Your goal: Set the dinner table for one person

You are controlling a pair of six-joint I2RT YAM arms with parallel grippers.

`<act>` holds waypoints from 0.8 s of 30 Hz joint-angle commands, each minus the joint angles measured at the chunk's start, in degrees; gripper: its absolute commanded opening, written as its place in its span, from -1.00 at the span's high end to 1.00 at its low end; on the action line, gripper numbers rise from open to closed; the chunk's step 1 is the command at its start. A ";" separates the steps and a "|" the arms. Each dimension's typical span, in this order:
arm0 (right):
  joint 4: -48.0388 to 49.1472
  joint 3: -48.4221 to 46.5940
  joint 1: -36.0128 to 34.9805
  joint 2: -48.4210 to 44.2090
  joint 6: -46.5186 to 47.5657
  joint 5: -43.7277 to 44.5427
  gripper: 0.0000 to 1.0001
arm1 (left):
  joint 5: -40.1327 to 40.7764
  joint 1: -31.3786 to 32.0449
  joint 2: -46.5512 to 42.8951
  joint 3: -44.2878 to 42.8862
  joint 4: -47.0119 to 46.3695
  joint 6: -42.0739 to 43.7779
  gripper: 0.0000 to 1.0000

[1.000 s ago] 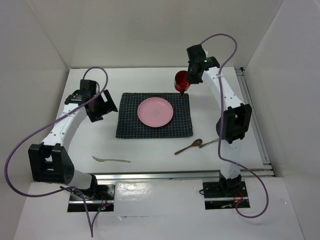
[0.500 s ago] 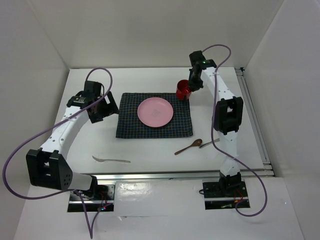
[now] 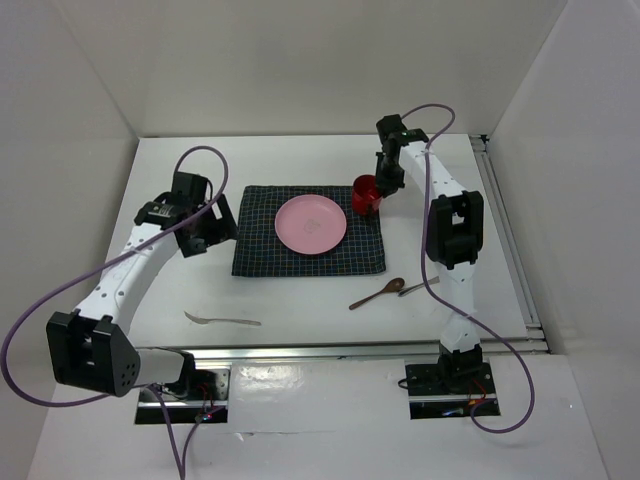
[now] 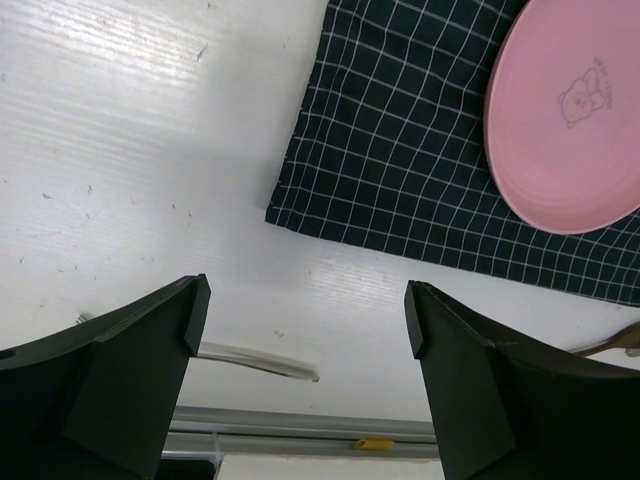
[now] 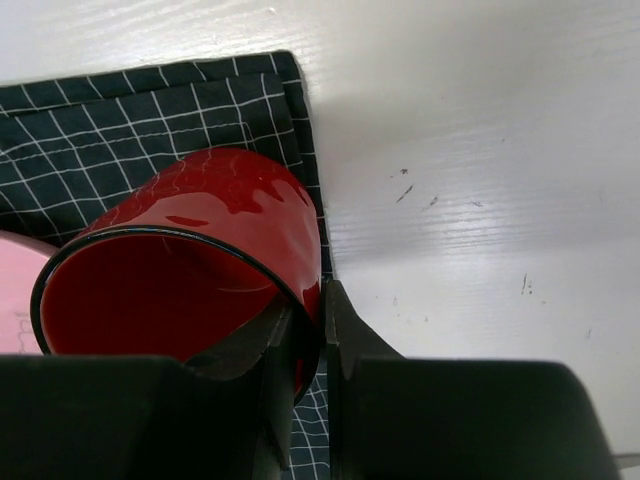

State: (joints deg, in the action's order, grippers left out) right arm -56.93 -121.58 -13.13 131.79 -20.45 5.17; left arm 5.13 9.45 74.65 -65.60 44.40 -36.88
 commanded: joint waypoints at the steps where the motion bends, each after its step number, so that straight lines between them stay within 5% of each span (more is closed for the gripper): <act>1: 4.46 -3.74 -0.50 -0.66 0.06 -1.13 1.00 | 1.72 1.53 -2.23 1.17 1.12 -2.23 -0.96; 17: 5.51 -6.74 -1.55 4.09 -1.61 2.57 0.91 | 0.94 2.68 -9.43 10.05 5.96 -7.68 -0.93; 18: 5.51 -6.74 -1.55 4.09 -1.61 2.57 0.78 | 0.94 2.68 -9.44 10.06 5.96 -7.68 -0.98; 19: 5.51 -6.74 -1.55 4.09 -1.61 2.57 0.24 | 1.55 2.68 -9.44 10.58 6.83 -8.29 -1.00; 23: 5.51 -6.74 -2.08 0.77 -2.14 2.57 -0.92 | 4.19 4.17 -10.05 10.58 8.86 -11.18 -1.00; 24: 5.51 -6.74 -2.08 -0.12 -2.14 2.57 -1.00 | 3.67 4.17 -10.05 10.58 9.64 -11.98 -1.00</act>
State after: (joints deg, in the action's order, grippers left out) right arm -53.45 -126.82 -14.46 136.16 -22.00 6.90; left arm 7.46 13.15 65.78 -55.20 51.37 -45.56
